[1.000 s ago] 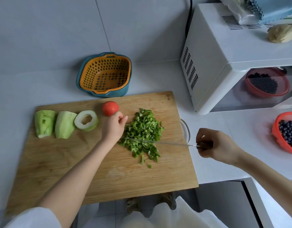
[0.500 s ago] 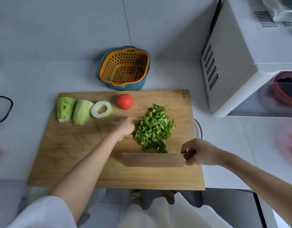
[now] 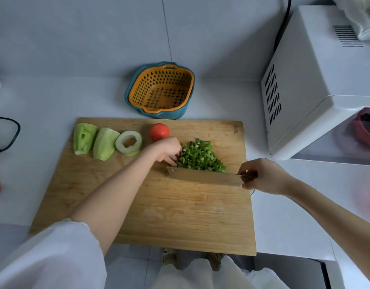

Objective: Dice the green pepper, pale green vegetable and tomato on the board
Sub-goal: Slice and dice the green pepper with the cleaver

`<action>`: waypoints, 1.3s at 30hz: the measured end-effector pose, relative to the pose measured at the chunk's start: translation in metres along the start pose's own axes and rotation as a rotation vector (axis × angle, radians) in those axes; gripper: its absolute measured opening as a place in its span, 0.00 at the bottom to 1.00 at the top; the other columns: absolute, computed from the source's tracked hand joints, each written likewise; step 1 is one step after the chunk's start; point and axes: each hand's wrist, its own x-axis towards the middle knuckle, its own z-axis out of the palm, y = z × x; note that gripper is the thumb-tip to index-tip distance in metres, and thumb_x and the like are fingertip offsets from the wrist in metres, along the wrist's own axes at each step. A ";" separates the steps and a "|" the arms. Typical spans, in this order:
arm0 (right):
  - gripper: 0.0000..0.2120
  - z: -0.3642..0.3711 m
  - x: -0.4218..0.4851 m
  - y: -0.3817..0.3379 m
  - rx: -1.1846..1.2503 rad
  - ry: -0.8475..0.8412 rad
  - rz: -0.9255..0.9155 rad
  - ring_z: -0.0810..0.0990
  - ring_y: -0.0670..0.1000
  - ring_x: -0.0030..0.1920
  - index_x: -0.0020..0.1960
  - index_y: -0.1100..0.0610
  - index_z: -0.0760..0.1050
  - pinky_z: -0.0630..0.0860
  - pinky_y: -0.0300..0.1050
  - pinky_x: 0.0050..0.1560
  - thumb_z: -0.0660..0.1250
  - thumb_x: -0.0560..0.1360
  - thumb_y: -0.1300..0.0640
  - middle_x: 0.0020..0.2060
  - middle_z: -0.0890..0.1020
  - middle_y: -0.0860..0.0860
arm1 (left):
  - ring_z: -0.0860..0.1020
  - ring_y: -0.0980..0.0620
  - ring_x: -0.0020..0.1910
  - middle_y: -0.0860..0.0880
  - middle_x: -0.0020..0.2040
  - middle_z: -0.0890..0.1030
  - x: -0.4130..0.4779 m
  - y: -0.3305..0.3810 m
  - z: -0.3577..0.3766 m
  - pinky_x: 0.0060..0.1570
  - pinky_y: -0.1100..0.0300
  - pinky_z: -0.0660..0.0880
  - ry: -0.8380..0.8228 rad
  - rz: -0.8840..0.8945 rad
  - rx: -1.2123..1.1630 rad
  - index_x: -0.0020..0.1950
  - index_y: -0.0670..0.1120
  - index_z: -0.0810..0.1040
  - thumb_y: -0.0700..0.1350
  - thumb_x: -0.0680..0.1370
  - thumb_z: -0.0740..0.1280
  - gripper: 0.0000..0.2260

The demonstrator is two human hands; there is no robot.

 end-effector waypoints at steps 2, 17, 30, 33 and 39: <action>0.11 0.001 -0.009 0.001 -0.033 0.008 -0.034 0.76 0.40 0.37 0.41 0.45 0.76 0.70 0.35 0.40 0.72 0.66 0.59 0.32 0.77 0.38 | 0.72 0.39 0.63 0.37 0.67 0.70 -0.005 0.003 -0.005 0.50 0.50 0.76 -0.033 -0.008 -0.040 0.68 0.34 0.67 0.35 0.82 0.53 0.16; 0.21 0.016 -0.036 0.019 -0.231 0.460 -0.241 0.78 0.49 0.27 0.36 0.45 0.79 0.74 0.41 0.24 0.75 0.53 0.68 0.28 0.81 0.40 | 0.80 0.49 0.46 0.41 0.53 0.77 -0.031 -0.029 0.020 0.43 0.60 0.79 -0.024 0.008 -0.124 0.68 0.35 0.67 0.32 0.79 0.60 0.17; 0.20 0.004 -0.040 0.024 -0.259 0.517 -0.280 0.78 0.50 0.27 0.36 0.45 0.79 0.73 0.42 0.25 0.72 0.54 0.69 0.28 0.80 0.40 | 0.78 0.56 0.42 0.54 0.43 0.80 -0.023 -0.029 0.029 0.40 0.60 0.75 0.347 0.417 0.462 0.42 0.50 0.79 0.50 0.72 0.73 0.06; 0.19 0.002 -0.042 0.024 -0.243 0.512 -0.276 0.78 0.50 0.27 0.37 0.46 0.79 0.74 0.42 0.25 0.72 0.55 0.68 0.28 0.80 0.40 | 0.77 0.55 0.41 0.54 0.42 0.79 -0.025 -0.022 0.025 0.41 0.61 0.73 0.380 0.411 0.335 0.48 0.46 0.82 0.49 0.75 0.69 0.08; 0.13 -0.007 -0.044 0.003 -0.013 0.338 -0.146 0.78 0.47 0.36 0.41 0.46 0.80 0.72 0.39 0.37 0.72 0.64 0.64 0.32 0.81 0.40 | 0.79 0.46 0.42 0.45 0.42 0.83 -0.031 -0.048 -0.014 0.43 0.56 0.73 0.535 0.324 0.150 0.44 0.40 0.82 0.44 0.79 0.64 0.10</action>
